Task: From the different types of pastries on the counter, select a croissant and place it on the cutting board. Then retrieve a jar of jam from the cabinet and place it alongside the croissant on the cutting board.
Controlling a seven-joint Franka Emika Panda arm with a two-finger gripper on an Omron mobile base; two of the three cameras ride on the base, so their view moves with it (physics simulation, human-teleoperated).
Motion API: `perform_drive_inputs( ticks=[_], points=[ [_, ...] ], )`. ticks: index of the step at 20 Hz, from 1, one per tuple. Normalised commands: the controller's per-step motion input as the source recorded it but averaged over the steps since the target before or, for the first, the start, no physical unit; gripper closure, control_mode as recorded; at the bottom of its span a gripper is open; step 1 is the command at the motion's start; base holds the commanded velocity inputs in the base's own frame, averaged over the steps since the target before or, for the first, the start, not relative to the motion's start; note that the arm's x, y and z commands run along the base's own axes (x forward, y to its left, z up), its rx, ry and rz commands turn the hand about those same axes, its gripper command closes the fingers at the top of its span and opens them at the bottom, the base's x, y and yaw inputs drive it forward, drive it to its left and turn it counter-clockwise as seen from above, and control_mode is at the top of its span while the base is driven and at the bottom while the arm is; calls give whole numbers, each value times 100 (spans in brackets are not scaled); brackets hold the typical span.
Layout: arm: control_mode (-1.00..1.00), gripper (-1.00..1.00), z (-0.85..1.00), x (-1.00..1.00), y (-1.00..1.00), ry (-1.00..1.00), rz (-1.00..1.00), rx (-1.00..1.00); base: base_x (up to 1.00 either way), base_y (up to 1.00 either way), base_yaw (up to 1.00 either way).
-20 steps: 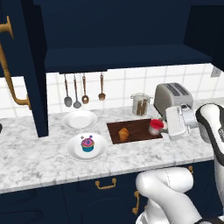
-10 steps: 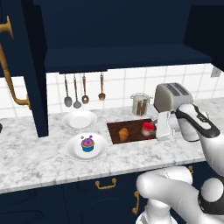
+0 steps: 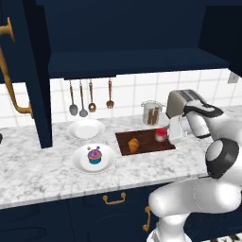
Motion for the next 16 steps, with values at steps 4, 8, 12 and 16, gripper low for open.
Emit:
perform_drive_inputs(
  ticks=[4, 8, 12, 16],
  points=[
    [-100, 100, -28, 34, 5, 0, 0, 0, 0, 0, 0],
    [-100, 100, -54, 17, 23, -1, 0, 0, 0, 0, 0],
    [-100, 100, -5, 3, 20, -1, 0, 0, 0, 0, 0],
    [-100, -100, -3, 5, 27, -2, 0, 0, 0, 0, 0]
  ],
)
